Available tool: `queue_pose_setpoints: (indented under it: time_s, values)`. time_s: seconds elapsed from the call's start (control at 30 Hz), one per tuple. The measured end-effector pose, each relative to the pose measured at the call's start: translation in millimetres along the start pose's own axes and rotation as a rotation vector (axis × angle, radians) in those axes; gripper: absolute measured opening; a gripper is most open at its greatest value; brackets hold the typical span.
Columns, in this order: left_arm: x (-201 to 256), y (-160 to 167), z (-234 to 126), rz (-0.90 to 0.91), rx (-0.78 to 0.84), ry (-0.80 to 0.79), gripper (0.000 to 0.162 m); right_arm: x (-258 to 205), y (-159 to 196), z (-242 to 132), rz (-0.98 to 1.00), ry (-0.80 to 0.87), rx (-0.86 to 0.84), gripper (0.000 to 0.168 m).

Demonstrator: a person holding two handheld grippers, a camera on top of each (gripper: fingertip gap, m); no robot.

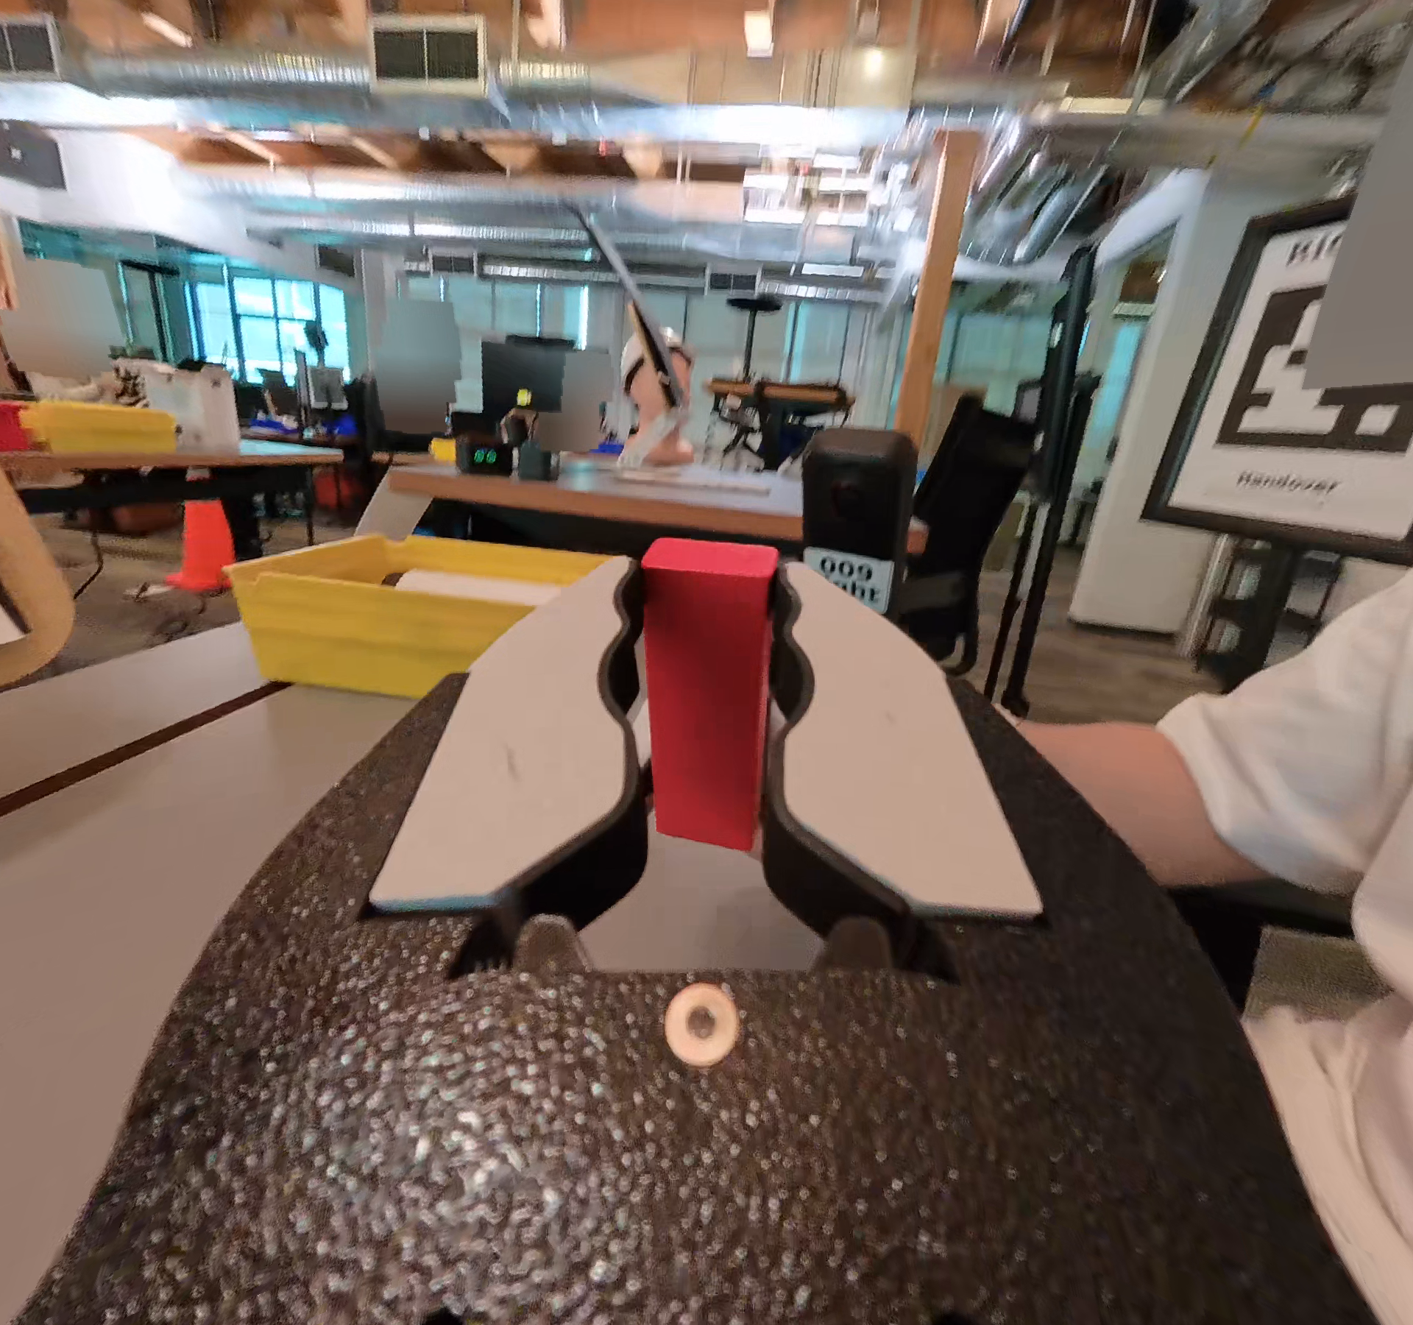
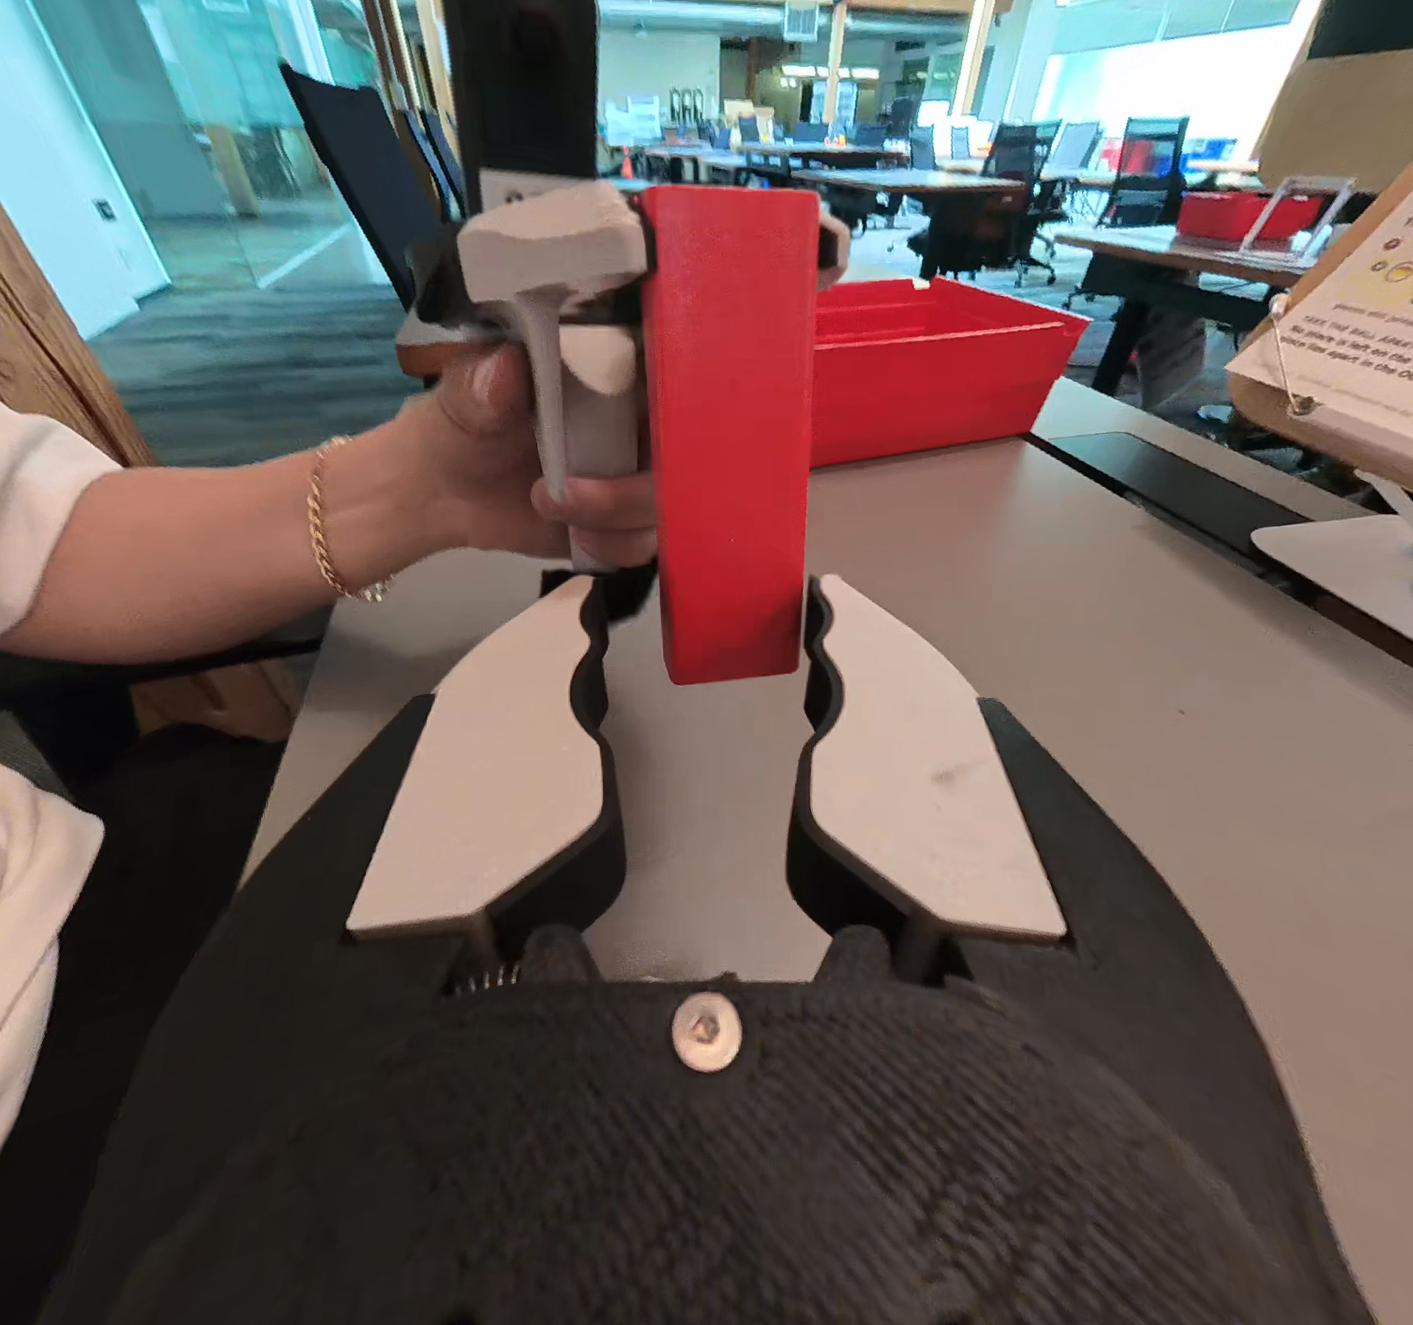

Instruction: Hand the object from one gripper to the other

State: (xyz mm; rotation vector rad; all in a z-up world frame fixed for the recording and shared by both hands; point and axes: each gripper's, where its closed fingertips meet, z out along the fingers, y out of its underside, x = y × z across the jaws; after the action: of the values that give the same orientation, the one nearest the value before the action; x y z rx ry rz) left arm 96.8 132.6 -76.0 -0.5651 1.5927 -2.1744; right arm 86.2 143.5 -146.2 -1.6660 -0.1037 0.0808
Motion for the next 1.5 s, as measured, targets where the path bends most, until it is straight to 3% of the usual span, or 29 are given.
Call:
queue_pose_setpoints:
  time_s: [0.1,0.27,0.43,0.53,0.67,0.9,1.03,1.17,1.23,1.4,1.5]
  values:
    - [3.6,-8.1,-4.0,-0.027,0.084,0.053,0.032,0.7,-8.4,-3.5,0.005,-0.005,0.059,0.034]
    - [0.9,1.8,-13.1,-0.024,0.006,0.099,0.032,6.9,-3.8,-15.2,-0.105,0.020,-0.079,0.033]
    - [-6.5,34.3,-27.1,0.329,-0.409,-0.011,0.052,26.0,28.9,-34.2,-0.280,0.140,-0.413,0.033]
    - [-2.1,54.1,-28.5,0.538,-0.658,-0.044,0.053,26.9,45.2,-34.5,-0.341,0.157,-0.538,0.034]
    - [-8.7,91.8,-34.9,0.679,-0.983,-0.095,0.050,21.8,61.0,-27.4,-0.409,0.161,-0.649,0.034]
    - [-11.9,119.6,-35.7,0.646,-1.122,-0.109,0.034,11.6,67.3,-15.2,-0.476,0.144,-0.682,0.033]
    - [-11.5,123.6,-36.2,0.575,-1.103,-0.079,0.033,9.6,67.3,-15.8,-0.452,0.117,-0.660,0.033]
    - [-19.1,109.9,-29.9,0.514,-0.967,-0.114,0.032,21.5,49.9,-16.7,-0.400,0.170,-0.514,0.037]
    - [-23.2,95.8,-24.5,0.426,-0.831,-0.139,0.032,30.4,32.1,-18.2,-0.299,0.212,-0.373,0.045]
    - [-30.2,52.6,-12.4,0.261,-0.408,-0.159,0.032,31.1,-22.6,-26.7,0.025,0.139,0.073,0.051]
    - [-16.3,45.3,-5.1,0.055,-0.262,-0.041,0.032,31.0,-40.0,-34.3,0.041,0.123,0.210,0.054]
